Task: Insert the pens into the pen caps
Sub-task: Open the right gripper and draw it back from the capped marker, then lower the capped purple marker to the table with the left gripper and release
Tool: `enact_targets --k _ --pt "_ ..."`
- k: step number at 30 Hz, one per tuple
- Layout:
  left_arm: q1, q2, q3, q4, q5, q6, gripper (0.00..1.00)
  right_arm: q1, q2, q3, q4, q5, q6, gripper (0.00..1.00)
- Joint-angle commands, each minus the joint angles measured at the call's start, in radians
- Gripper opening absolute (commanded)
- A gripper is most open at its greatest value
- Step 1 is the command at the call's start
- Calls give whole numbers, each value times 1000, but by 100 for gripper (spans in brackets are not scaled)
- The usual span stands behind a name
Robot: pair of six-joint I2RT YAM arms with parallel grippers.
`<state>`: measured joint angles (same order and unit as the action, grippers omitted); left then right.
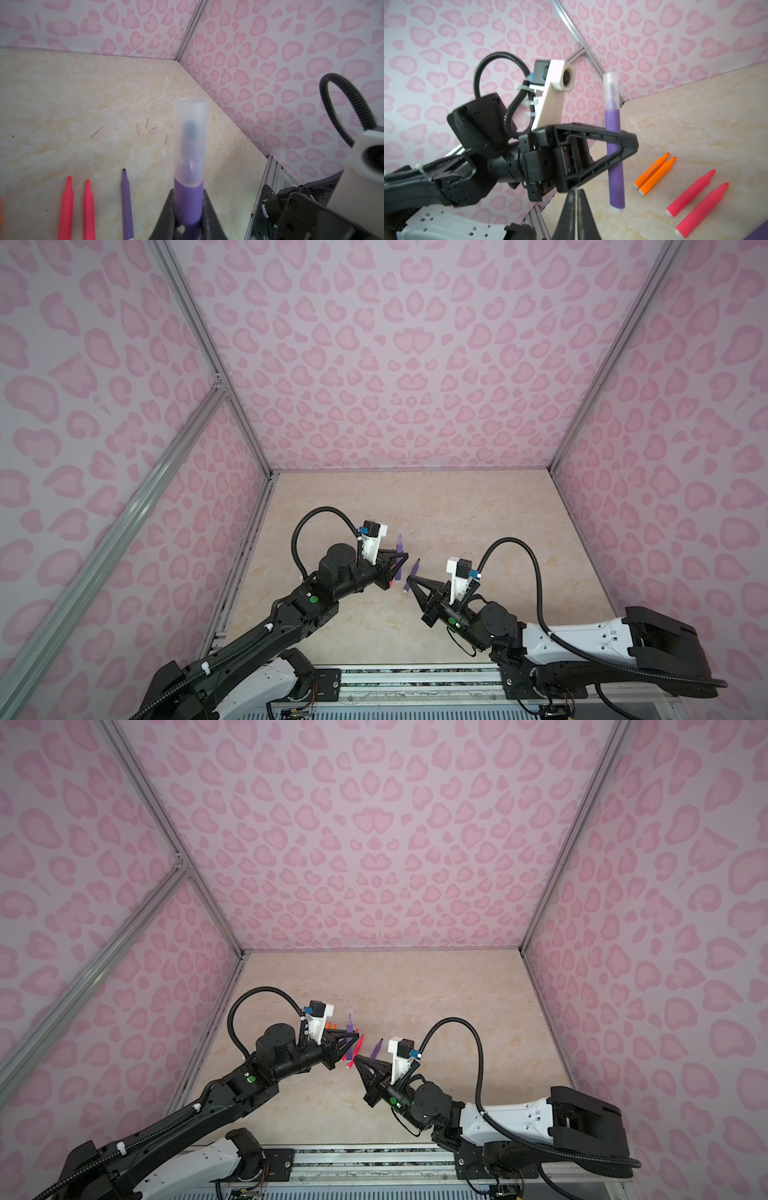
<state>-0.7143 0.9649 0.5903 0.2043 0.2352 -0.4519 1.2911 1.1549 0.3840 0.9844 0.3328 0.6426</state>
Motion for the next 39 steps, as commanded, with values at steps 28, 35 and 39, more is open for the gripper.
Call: enact_targets --k 28,35,39 --pt "-56 722 460 -347 -110 -106 3 -563 -186 305 -1061 177 92 95" --pt "-127 924 687 -426 -122 -235 3 -671 -266 260 -1093 99 89 95" --pt "-171 956 690 -430 -133 -286 3 -772 -328 237 -1136 56 77 95"
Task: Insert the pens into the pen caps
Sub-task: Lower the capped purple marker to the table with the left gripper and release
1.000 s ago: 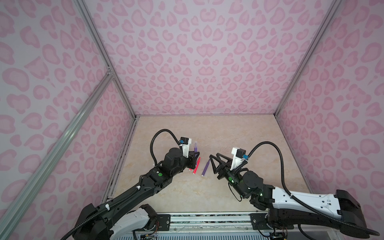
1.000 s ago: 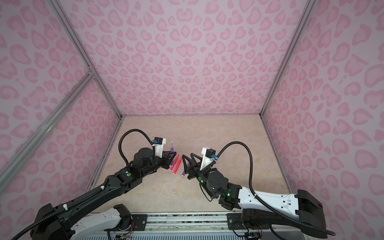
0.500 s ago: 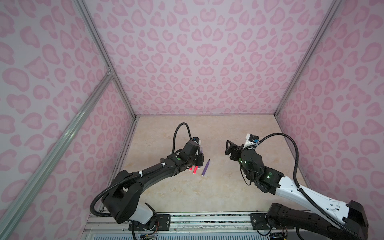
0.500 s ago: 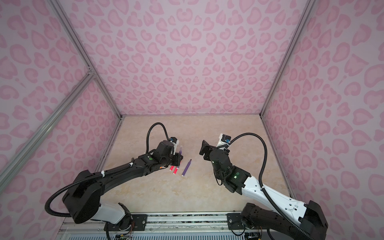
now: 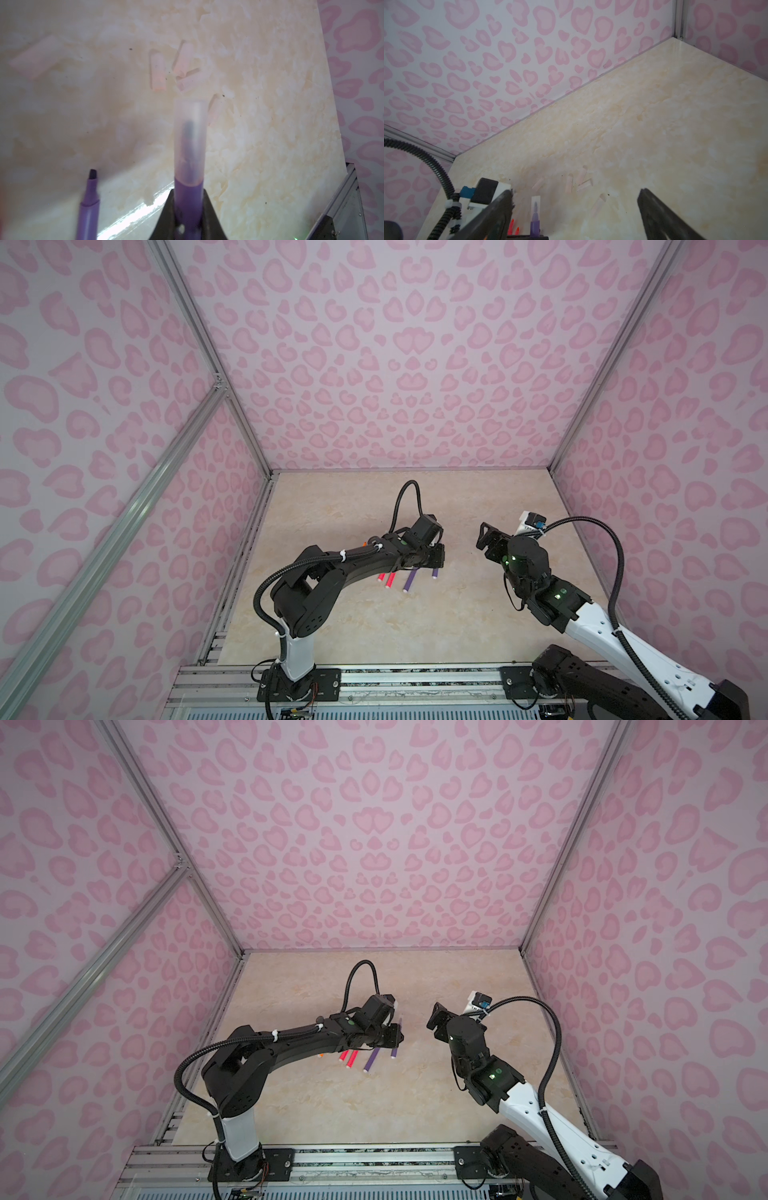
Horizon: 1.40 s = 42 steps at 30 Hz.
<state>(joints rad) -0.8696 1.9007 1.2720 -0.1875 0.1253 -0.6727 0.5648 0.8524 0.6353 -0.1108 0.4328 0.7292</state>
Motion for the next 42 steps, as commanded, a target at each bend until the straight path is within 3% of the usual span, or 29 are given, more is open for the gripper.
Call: enact_targets --k 1,4,7,12,22,24,29,42 --pt "-26 32 12 -40 -19 -74 3 -84 -35 -22 -45 -75 -10 95" --pt "-60 85 46 -66 7 -75 3 -194 -24 -40 -43 -184 7 94" --pt "-93 119 64 -104 -1 -54 3 -240 11 -39 -43 -247 22 92" --pt "-106 121 39 -155 -38 -27 3 -243 21 -36 -33 -273 29 91" --pt "-131 140 39 -180 -8 -8 3 -243 -10 -54 -22 -267 24 92" --pt "-131 148 41 -181 -12 -7 8 -243 -2 -54 -18 -275 25 92" --pt "-131 137 44 -191 -39 5 33 -242 11 -52 -15 -281 29 92" --pt "-131 135 119 -216 -45 37 45 -243 -18 -64 -15 -273 27 92"
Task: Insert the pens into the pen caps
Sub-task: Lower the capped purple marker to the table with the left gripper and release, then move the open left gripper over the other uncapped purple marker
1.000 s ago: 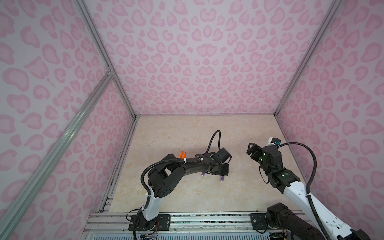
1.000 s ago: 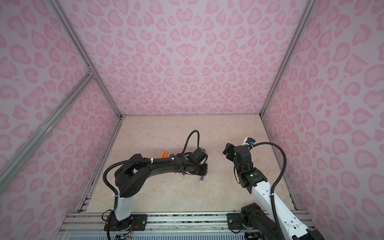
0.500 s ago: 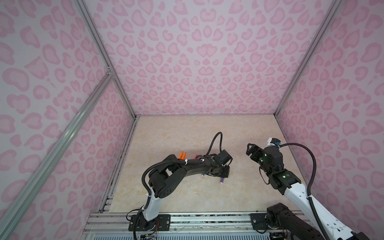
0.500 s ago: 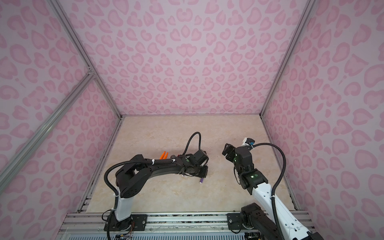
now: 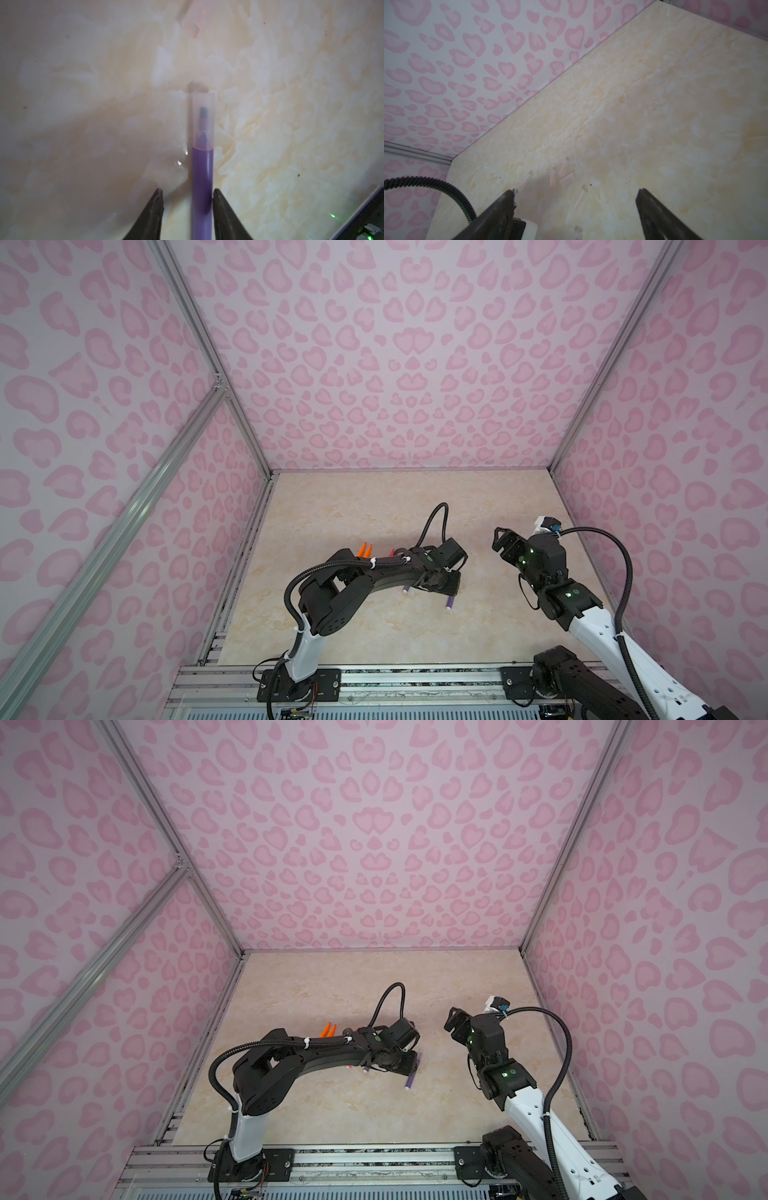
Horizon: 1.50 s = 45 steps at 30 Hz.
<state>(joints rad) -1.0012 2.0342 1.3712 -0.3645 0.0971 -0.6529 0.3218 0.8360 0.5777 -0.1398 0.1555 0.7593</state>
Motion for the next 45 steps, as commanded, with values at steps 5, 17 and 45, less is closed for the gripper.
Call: enact_targets --k 5,17,45 --pt "2 -68 34 -37 -52 64 57 0 -2 -9 20 -2 -5 92" --pt "173 -383 -241 -24 -316 196 61 0 15 -14 14 75 38 92" --pt "200 -187 -245 47 -98 309 51 123 227 97 41 3 -41 94"
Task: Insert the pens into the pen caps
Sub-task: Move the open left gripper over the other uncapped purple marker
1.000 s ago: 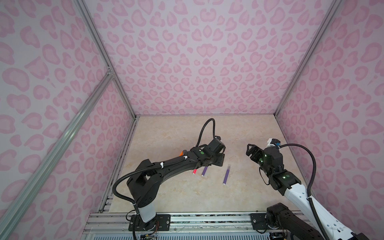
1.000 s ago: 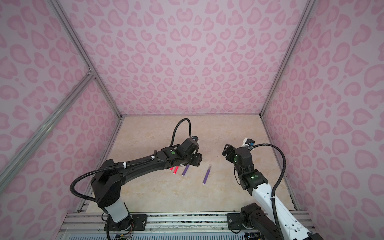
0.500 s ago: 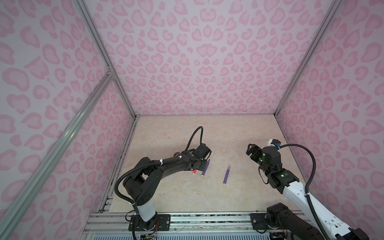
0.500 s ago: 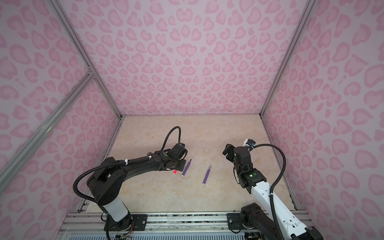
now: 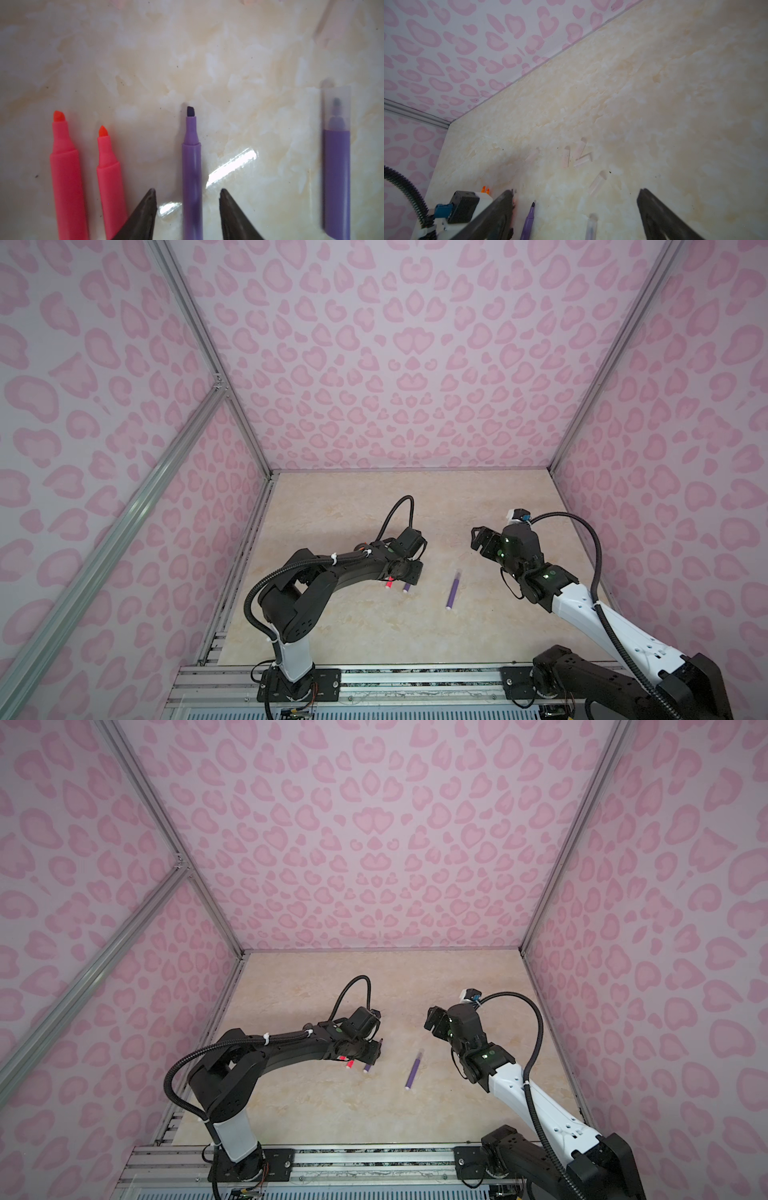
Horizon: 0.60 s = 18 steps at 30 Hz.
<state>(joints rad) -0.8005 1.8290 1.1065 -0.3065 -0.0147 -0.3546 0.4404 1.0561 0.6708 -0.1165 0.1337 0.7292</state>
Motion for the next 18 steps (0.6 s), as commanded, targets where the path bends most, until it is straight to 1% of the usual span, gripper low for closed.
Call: enact_targets --k 1,6,18 --pt "-1 26 26 -16 12 12 51 4 8 5 18 24 -11 94" --pt "-2 45 39 -29 15 19 50 6 19 3 28 17 -13 93" --pt "-10 78 82 -92 -2 29 42 7 22 6 27 20 -12 93"
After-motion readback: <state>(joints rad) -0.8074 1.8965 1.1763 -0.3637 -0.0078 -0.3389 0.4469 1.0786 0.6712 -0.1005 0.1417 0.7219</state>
